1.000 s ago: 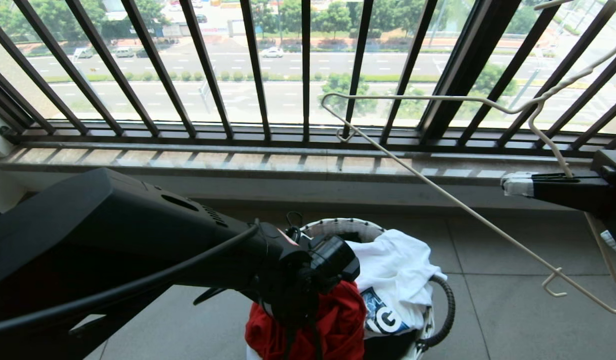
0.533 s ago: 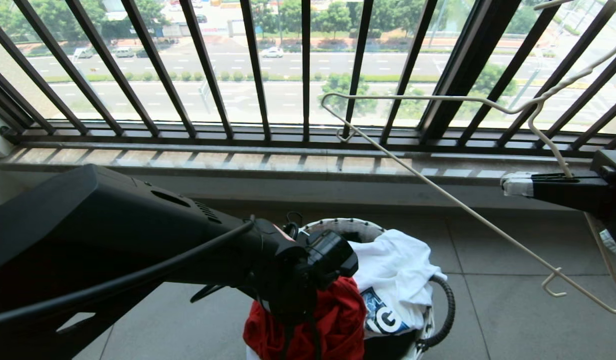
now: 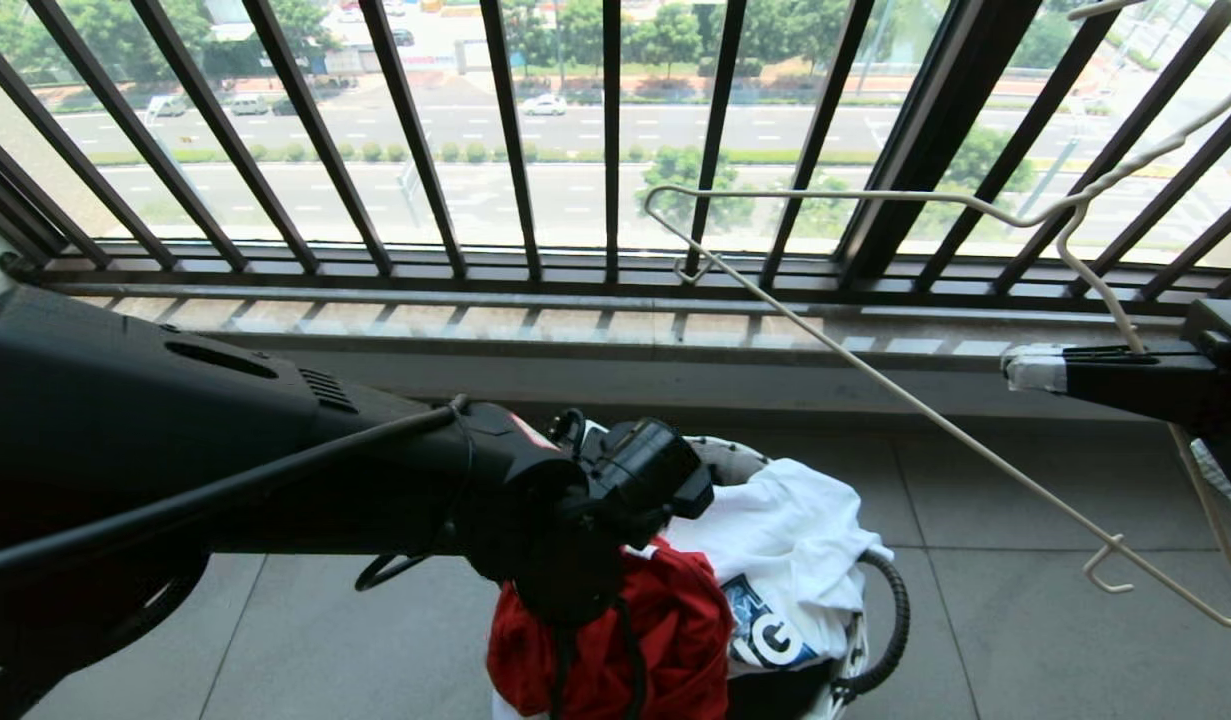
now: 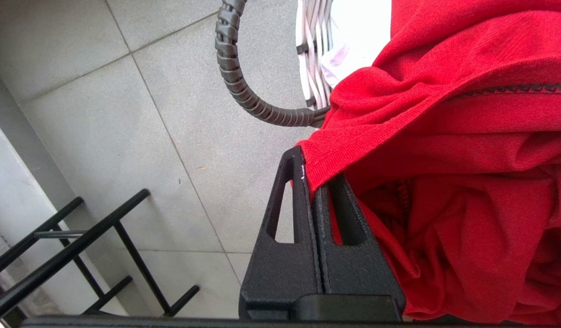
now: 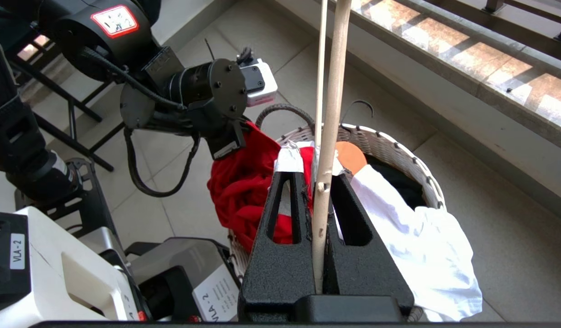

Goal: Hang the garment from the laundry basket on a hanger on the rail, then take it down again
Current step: Pick up clothes from the basket

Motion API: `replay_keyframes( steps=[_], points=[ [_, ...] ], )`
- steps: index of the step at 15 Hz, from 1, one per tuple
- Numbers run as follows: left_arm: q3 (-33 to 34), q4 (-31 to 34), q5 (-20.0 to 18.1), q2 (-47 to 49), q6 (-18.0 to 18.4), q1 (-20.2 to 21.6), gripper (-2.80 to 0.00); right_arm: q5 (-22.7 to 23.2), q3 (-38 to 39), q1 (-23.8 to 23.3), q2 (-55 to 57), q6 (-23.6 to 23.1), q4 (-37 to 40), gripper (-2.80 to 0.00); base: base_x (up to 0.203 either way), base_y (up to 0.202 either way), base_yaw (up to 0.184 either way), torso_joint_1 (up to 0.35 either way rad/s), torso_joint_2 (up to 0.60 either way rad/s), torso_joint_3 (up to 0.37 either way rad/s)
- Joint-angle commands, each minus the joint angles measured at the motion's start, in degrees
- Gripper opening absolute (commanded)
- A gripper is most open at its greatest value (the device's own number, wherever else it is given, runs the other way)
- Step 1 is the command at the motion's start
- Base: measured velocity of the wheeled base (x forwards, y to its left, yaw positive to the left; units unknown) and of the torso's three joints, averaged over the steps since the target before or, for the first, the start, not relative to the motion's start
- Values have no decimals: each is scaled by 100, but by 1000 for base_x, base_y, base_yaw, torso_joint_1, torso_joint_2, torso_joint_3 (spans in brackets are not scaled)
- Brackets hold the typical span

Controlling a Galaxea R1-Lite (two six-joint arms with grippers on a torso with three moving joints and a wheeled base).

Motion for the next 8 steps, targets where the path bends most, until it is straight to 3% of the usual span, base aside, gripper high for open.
replay_keyframes(
  steps=[1, 2, 5, 8],
  points=[
    [5, -269, 16, -334, -10, 1, -280, 31, 6, 10, 49, -6, -4, -280, 0, 0, 0, 0, 0, 0],
    [2, -295, -72, -424, -9, 1, -280, 31, -3, 5, 78, -15, -4, -280, 0, 0, 0, 0, 0, 0],
    [-2, -302, -1088, -889, 32, 1, -280, 31, -3, 5, 96, -6, -4, -280, 0, 0, 0, 0, 0, 0],
    [-63, -336, -1135, -929, 70, 8, -280, 31, -3, 5, 140, -15, -4, -280, 0, 0, 0, 0, 0, 0]
  ],
)
